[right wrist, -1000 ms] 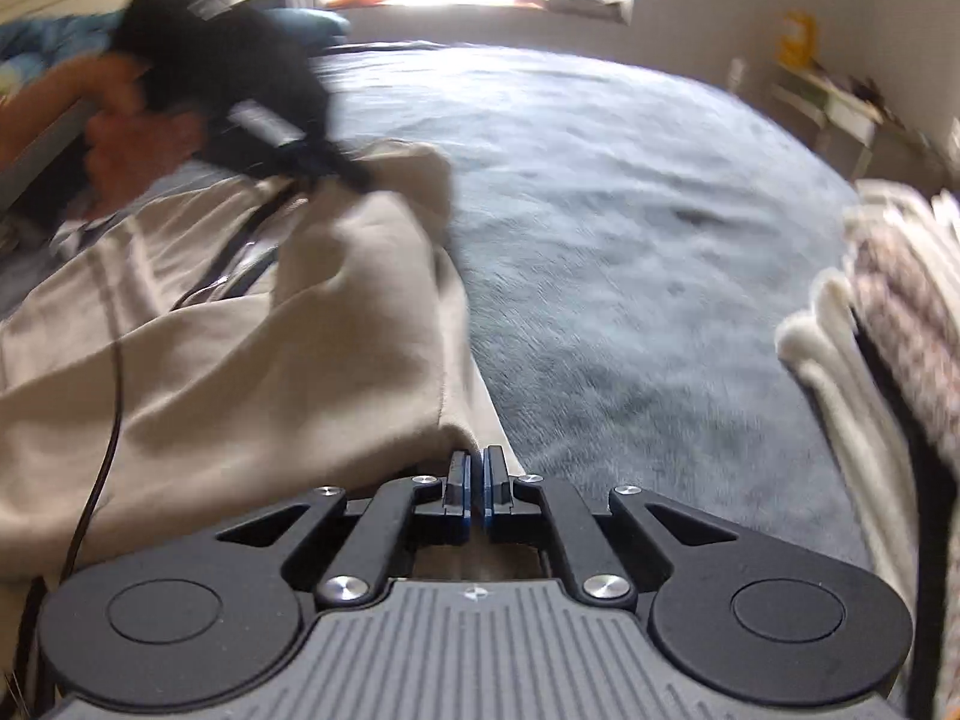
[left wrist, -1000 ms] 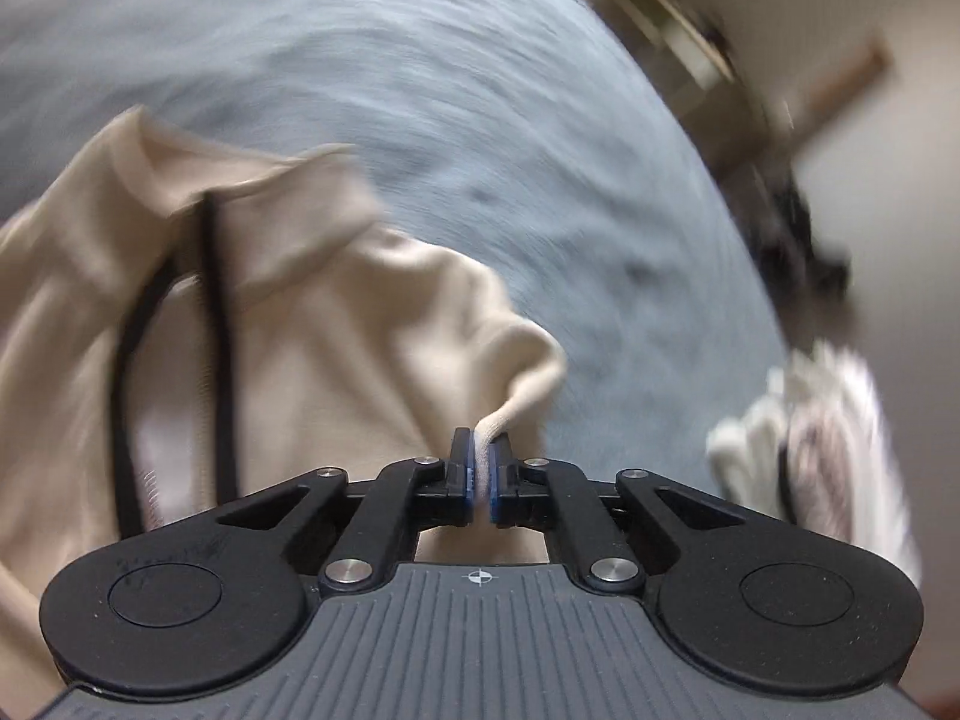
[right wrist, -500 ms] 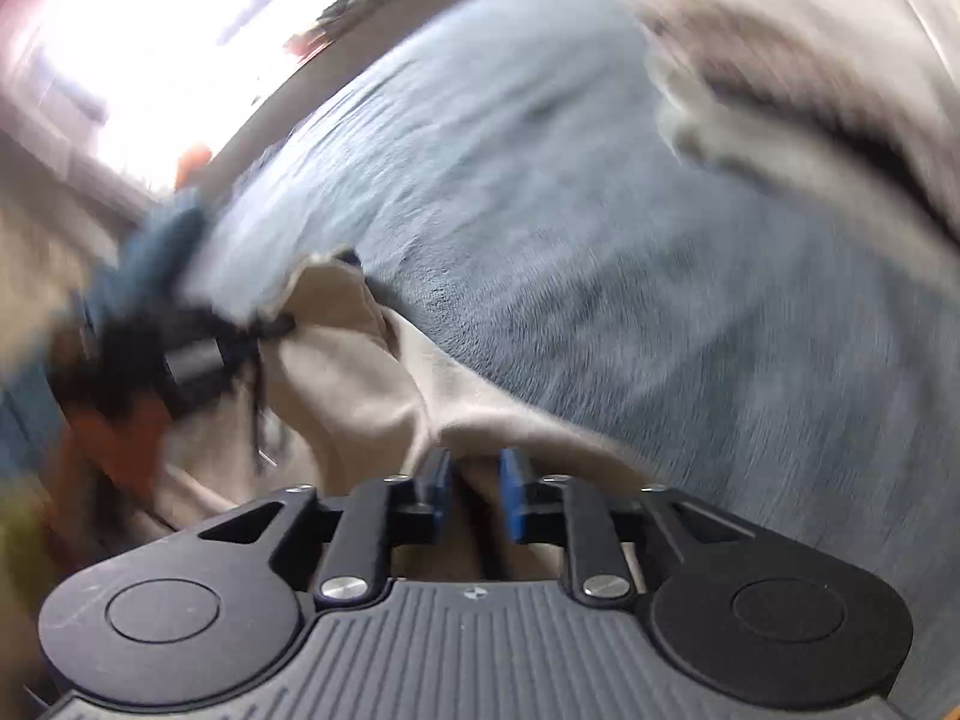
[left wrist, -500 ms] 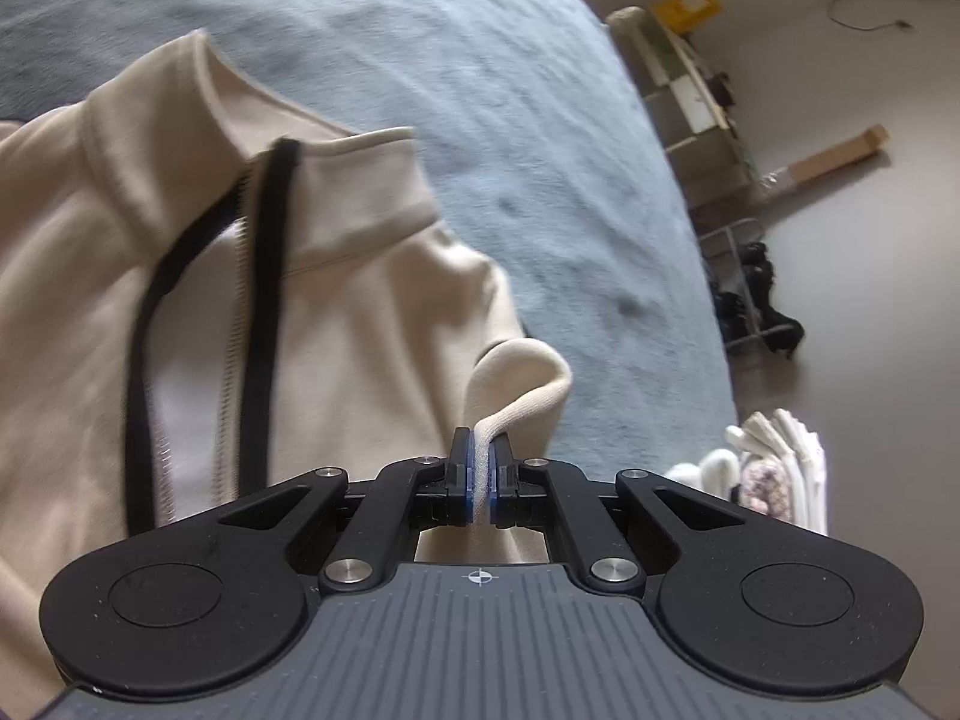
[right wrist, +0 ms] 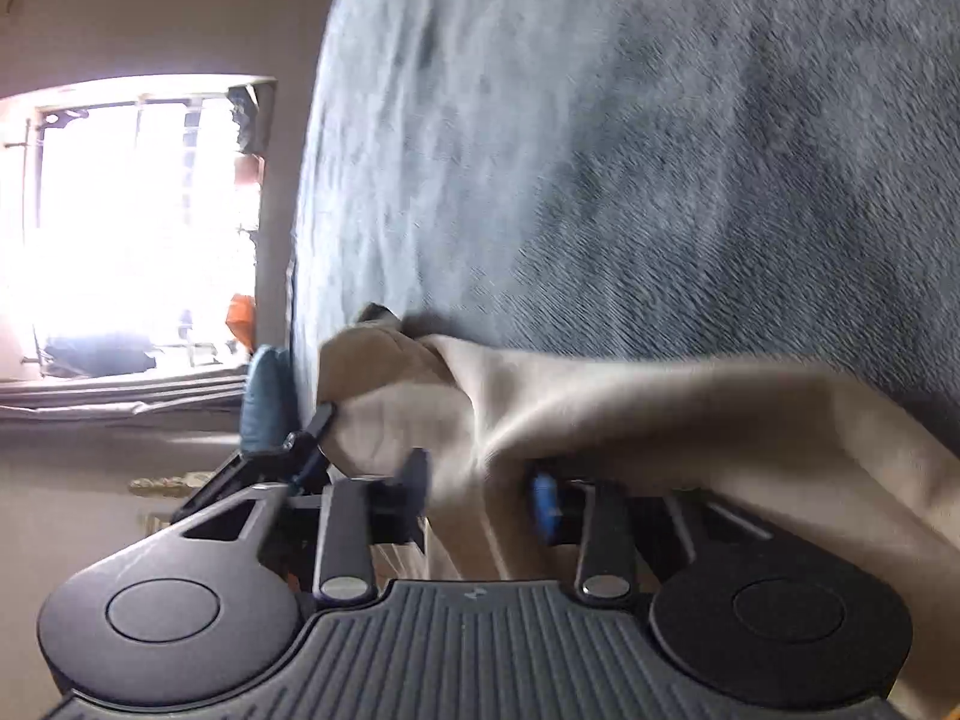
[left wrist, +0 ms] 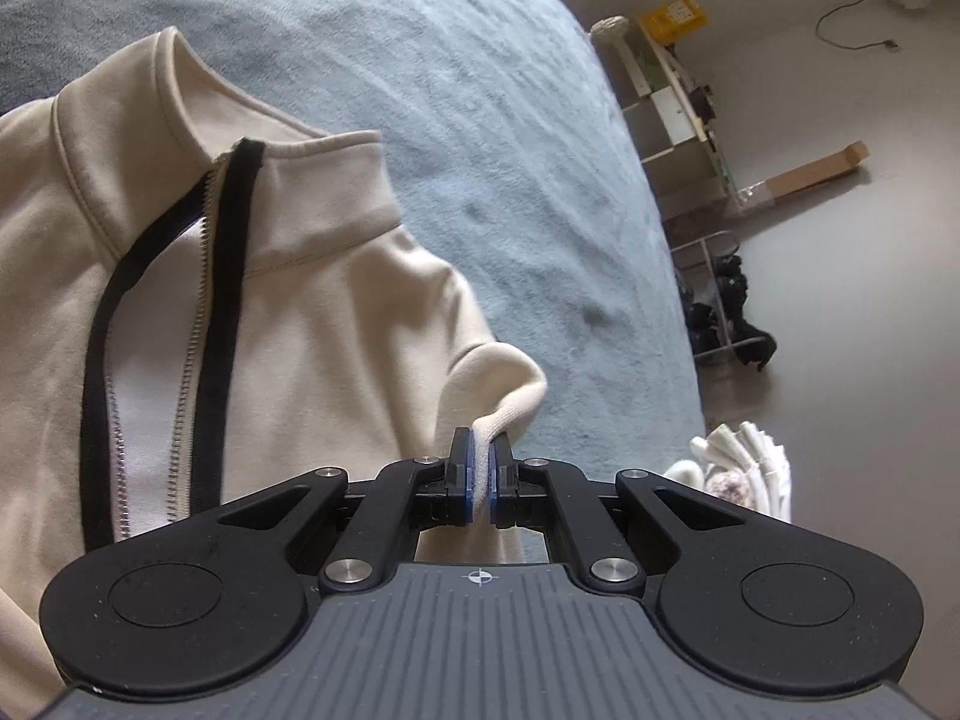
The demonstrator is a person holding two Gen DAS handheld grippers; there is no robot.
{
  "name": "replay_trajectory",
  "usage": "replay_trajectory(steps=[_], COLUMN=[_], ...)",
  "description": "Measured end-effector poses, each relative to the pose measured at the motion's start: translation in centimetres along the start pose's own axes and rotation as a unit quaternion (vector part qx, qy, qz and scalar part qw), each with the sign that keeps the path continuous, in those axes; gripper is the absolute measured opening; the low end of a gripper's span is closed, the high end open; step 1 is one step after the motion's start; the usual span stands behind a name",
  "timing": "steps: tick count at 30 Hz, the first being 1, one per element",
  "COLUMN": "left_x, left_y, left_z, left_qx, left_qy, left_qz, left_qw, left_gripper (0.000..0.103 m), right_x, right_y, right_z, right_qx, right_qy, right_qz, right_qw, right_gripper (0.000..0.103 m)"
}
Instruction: Fold clothes
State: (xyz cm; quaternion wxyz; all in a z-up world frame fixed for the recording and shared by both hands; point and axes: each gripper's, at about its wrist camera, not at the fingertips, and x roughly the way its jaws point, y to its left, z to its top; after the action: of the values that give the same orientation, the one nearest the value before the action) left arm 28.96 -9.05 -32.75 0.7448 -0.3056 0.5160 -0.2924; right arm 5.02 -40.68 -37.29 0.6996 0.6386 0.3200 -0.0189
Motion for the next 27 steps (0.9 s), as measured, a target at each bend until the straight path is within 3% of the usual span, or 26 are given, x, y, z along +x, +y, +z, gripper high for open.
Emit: replay_trajectory(steps=[1,4,7,11,14,16,18,21,27], left_x=[-0.1,-0.4,0.8,3.4,3.2,2.6,2.4,3.2,8.8], left_y=[-0.1,-0.2,0.6,2.4,2.4,1.3,-0.1,-2.7,-5.0], left_z=[0.0,-0.1,-0.5,-1.6,-1.0,0.0,1.2,3.3,7.6], left_qx=[-0.002,-0.010,-0.016,-0.003,-0.011,-0.001,0.018,0.050,0.023], left_qy=[-0.008,-0.029,-0.025,0.018,0.034,0.036,0.037,0.051,0.139], left_qz=[-0.004,-0.021,-0.013,0.061,0.063,0.062,0.062,0.068,0.142], left_qw=[1.0000,0.9993,0.9995,0.9980,0.9973,0.9974,0.9972,0.9951,0.9798], left_gripper=[0.002,0.002,0.002,0.002,0.006,0.010,0.024,0.028,0.029], right_x=[-0.3,-2.0,-1.9,-0.8,-0.8,-0.8,-0.7,-0.7,-1.3], right_y=[0.3,0.9,1.4,-0.2,-0.4,-0.2,0.1,0.4,0.6], right_z=[-0.1,-0.8,-1.1,-0.8,-1.2,-1.2,-1.2,-1.5,-1.7], right_qx=[-0.014,-0.068,-0.127,-0.083,-0.089,-0.098,-0.108,-0.118,-0.122], right_qy=[-0.015,-0.085,-0.124,-0.130,-0.124,-0.116,-0.109,-0.101,-0.097], right_qz=[-0.001,-0.001,-0.042,-0.048,-0.045,-0.044,-0.045,-0.048,-0.047], right_qw=[1.000,0.994,0.983,0.987,0.987,0.987,0.987,0.987,0.987], right_gripper=[0.015,0.014,0.014,0.014,0.014,0.014,0.014,0.014,0.014])
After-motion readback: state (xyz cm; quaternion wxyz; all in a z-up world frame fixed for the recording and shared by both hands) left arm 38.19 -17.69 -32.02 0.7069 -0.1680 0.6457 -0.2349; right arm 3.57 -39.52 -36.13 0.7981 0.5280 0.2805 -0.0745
